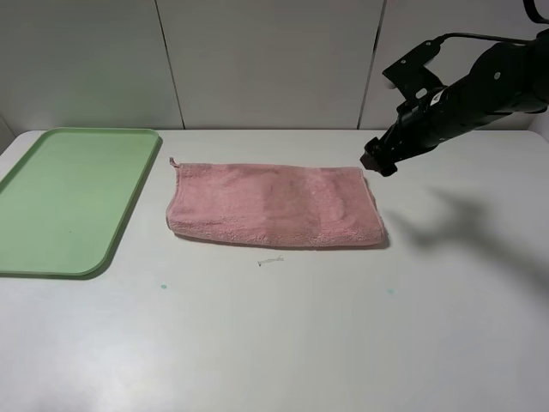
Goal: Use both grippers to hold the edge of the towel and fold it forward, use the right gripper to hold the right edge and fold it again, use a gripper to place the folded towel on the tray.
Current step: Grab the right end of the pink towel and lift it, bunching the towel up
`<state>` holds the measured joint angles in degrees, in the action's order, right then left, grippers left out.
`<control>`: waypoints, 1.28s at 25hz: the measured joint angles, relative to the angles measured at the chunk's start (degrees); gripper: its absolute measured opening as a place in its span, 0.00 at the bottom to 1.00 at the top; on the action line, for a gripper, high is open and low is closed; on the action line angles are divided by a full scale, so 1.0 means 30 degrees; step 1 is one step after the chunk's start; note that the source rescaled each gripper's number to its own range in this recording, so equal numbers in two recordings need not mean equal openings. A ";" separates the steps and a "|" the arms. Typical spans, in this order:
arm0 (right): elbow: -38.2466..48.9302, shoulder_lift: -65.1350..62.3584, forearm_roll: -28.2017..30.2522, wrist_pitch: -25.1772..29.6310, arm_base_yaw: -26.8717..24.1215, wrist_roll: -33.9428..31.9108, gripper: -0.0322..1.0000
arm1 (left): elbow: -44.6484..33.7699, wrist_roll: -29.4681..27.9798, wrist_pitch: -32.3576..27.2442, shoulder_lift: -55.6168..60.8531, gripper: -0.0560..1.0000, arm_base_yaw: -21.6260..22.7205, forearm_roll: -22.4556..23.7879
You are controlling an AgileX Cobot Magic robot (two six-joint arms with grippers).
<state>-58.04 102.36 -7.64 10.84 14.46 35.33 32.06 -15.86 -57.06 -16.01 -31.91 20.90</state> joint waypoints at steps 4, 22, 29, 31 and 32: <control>0.0000 0.0000 0.0000 -0.0092 0.0000 -0.0045 1.00 | -0.0857 0.0057 -0.0337 0.0290 0.99 0.0020 -0.0963; 0.0000 0.0000 0.0000 -0.0835 0.0000 -0.0060 1.00 | -0.1370 0.2092 -0.1328 0.4276 0.99 0.0124 -0.6542; 0.0000 0.0000 0.0000 -0.0835 0.0000 -0.0060 1.00 | -0.1384 0.5422 -0.1328 0.4340 0.99 0.2683 -0.6967; 0.0000 0.0000 0.0000 -0.0835 0.0000 -0.0060 1.00 | -0.1384 0.6028 -0.1328 0.4340 0.99 0.3355 -0.7258; 0.0000 0.0000 0.0000 -0.0849 0.0000 -0.0060 1.00 | -0.1384 0.6247 -0.1328 0.4340 0.99 0.3620 -0.7576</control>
<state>-58.04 102.36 -7.64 8.29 14.46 35.15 27.91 2.88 -61.05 -2.99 -21.05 -1.83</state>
